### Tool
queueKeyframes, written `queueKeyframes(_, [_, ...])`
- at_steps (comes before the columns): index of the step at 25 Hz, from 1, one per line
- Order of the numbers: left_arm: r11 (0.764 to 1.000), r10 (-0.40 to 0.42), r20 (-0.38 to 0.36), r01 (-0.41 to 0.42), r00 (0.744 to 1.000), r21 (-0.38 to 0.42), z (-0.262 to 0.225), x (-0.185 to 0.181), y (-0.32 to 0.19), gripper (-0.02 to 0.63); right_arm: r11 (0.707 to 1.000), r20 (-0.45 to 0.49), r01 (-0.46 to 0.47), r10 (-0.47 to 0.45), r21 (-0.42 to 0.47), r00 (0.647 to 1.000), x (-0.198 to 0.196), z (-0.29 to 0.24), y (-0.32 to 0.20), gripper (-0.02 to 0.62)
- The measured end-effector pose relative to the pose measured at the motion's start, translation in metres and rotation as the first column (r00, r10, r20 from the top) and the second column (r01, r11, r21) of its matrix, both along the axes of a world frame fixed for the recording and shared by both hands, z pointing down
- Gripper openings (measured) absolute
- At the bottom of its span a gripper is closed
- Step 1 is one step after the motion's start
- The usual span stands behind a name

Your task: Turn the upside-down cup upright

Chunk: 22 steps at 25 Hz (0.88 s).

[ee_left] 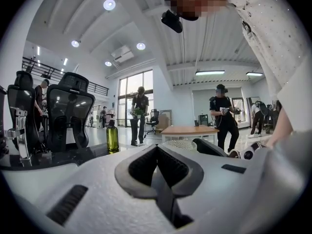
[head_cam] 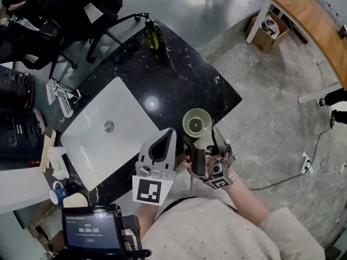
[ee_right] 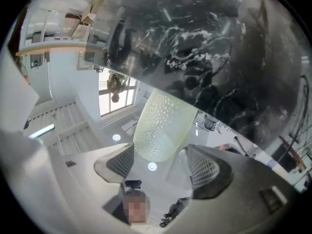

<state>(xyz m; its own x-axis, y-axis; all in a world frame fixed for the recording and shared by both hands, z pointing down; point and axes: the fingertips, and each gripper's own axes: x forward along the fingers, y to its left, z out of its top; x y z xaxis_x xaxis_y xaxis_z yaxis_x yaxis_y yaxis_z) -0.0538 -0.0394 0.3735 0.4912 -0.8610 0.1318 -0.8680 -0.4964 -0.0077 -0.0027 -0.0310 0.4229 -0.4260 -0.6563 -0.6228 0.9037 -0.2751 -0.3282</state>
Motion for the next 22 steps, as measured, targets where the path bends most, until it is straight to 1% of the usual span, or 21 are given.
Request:
queueKeyframes(6, [1.000,-0.007,-0.005,0.007,1.000,0.011,-0.002,-0.002,0.001,0.006,0.997,-0.046,0.031,-0.028,0.077,0.999,-0.003,-0.005,0.012,0.324])
queueKeyframes(8, [1.000,-0.007,-0.001,0.007,1.000,0.012,0.000,-0.002,0.001,0.006,0.990,-0.100,0.068,-0.056,0.124,0.993,-0.007,-0.008,0.022,0.324])
queueKeyframes(10, [1.000,-0.009,-0.004,0.009,1.000,0.014,0.001,-0.002,0.000,0.006,0.977,-0.179,0.118,-0.086,0.175,0.980,-0.012,-0.010,0.032,0.324])
queueKeyframes(12, [1.000,-0.010,-0.014,0.010,1.000,0.019,0.000,0.000,-0.001,0.006,0.957,-0.258,0.154,-0.090,0.244,0.962,-0.014,-0.016,0.040,0.324])
queueKeyframes(13, [1.000,-0.008,-0.017,0.009,1.000,0.022,-0.001,0.001,-0.001,0.006,0.942,-0.296,0.162,-0.072,0.293,0.952,-0.014,-0.024,0.044,0.324])
queueKeyframes(14, [1.000,-0.006,-0.019,0.007,1.000,0.025,-0.002,0.002,-0.001,0.006,0.922,-0.334,0.166,-0.044,0.349,0.942,-0.012,-0.034,0.049,0.324])
queueKeyframes(16, [0.999,-0.005,-0.022,0.006,1.000,0.033,-0.006,0.003,-0.001,0.006,0.871,-0.408,0.179,0.026,0.457,0.913,-0.003,-0.053,0.056,0.322])
queueKeyframes(17, [0.999,-0.007,-0.024,0.008,1.000,0.037,-0.008,0.003,-0.002,0.006,0.837,-0.449,0.191,0.071,0.513,0.891,0.003,-0.061,0.058,0.322])
queueKeyframes(18, [0.999,-0.010,-0.027,0.012,1.000,0.043,-0.010,0.003,-0.002,0.006,0.793,-0.499,0.211,0.132,0.572,0.857,0.009,-0.067,0.059,0.321])
queueKeyframes(19, [0.999,-0.015,-0.031,0.016,0.999,0.049,-0.012,0.002,-0.003,0.006,0.740,-0.557,0.241,0.210,0.628,0.804,0.015,-0.071,0.057,0.304])
queueKeyframes(20, [0.998,-0.019,-0.034,0.021,0.999,0.055,-0.014,0.000,-0.004,0.006,0.688,-0.613,0.280,0.300,0.670,0.731,0.019,-0.074,0.053,0.246])
queueKeyframes(21, [0.998,-0.023,-0.034,0.025,0.999,0.061,-0.016,-0.001,-0.004,0.006,0.644,-0.659,0.321,0.389,0.694,0.644,0.021,-0.077,0.047,0.174])
queueKeyframes(22, [0.997,-0.024,-0.034,0.026,0.999,0.067,-0.018,-0.002,-0.006,0.006,0.611,-0.688,0.358,0.471,0.706,0.552,0.023,-0.079,0.039,0.100])
